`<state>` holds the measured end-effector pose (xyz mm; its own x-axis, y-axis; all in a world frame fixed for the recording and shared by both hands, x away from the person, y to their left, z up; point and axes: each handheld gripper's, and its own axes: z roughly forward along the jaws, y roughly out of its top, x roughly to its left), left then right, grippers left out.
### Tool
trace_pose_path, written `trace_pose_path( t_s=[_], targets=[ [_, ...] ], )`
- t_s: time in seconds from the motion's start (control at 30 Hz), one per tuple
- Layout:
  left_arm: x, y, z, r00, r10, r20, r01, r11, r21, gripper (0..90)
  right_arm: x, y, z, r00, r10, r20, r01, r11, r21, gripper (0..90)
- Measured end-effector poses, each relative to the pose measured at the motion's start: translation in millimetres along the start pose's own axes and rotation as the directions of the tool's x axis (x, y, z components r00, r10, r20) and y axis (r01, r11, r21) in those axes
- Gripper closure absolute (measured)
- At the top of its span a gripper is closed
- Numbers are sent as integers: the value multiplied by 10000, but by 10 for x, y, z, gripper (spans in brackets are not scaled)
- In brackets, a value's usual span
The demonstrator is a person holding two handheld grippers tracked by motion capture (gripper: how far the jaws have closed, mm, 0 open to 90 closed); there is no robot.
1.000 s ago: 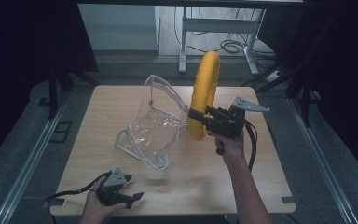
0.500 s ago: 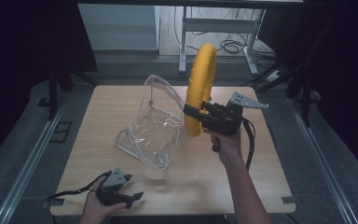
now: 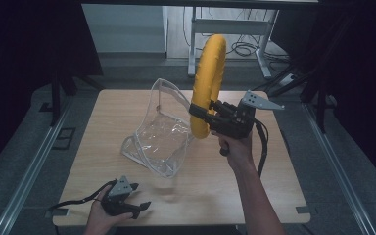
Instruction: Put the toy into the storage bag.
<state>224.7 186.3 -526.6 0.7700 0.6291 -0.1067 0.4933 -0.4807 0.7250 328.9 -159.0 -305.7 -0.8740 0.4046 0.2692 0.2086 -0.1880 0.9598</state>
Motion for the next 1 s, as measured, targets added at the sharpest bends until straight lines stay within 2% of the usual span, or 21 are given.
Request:
trace_pose_path(
  t_s=[0.23, 0.73, 1.0],
  targets=[
    [1, -1, -3, 10000, 23, -30, -23, 10000, 16, 196, 51, 62, 58, 9998, -112, -138, 110, 9998, -178, 510],
    [-5, -4, 0, 10000, -3, 4, 3, 10000, 9, 196, 216, 187, 215, 9956, -446, -824, 427, 9988, -246, 509],
    [-4, -5, 6, 10000, 7, 12, -7, 10000, 41, 196, 262, 187, 305, 9934, -391, -1081, 374, 9991, -179, 509]
  ],
)
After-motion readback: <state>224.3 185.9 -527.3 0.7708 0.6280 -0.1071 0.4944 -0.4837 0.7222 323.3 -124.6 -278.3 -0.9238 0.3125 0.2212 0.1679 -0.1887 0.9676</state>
